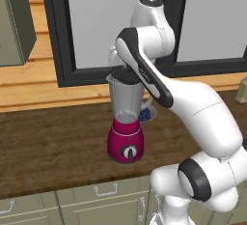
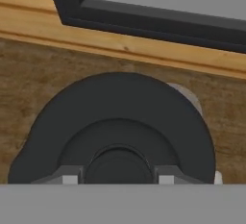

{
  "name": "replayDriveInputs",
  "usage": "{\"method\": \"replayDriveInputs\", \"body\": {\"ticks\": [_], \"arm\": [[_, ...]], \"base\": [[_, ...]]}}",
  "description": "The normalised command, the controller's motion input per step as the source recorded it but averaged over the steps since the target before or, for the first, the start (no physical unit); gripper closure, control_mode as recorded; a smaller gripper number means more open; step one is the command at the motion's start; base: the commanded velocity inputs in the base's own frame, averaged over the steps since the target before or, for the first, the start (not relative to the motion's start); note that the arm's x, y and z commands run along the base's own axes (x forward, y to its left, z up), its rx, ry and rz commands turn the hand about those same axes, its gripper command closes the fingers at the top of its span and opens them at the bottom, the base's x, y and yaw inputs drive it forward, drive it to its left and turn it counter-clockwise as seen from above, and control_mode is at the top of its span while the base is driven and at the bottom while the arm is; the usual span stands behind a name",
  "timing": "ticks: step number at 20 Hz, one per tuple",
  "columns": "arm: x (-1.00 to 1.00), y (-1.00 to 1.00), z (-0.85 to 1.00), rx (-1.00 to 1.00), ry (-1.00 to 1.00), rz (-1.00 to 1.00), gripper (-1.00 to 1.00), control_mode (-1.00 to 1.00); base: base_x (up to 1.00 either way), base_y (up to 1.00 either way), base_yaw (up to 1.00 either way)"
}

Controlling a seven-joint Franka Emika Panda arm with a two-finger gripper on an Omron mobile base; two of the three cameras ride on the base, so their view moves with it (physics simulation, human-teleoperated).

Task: Close the lid blender by securely placing the lid on top.

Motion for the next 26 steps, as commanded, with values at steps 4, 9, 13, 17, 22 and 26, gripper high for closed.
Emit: {"method": "replayDriveInputs", "body": {"ticks": [4, 9, 13, 17, 22, 26], "arm": [[0.00, 0.00, -0.11, -0.01, 0.22, -0.02, 1.00, -1.00], [0.00, 0.00, -0.36, -0.02, 0.09, -0.01, 1.00, -1.00], [0.00, 0.00, -0.52, -0.02, 0.01, 0.00, 1.00, -1.00], [0.00, 0.00, -0.31, 0.00, 0.00, 0.00, 1.00, -1.00], [0.00, 0.00, -0.24, 0.00, 0.00, 0.00, 1.00, -1.00], [0.00, 0.00, -0.19, 0.00, 0.00, 0.00, -1.00, -1.00]], "base": [[0.00, 0.00, 0.00], [0.00, 0.00, 0.00], [0.00, 0.00, 0.00], [0.00, 0.00, 0.00], [0.00, 0.00, 0.00], [0.00, 0.00, 0.00]]}}
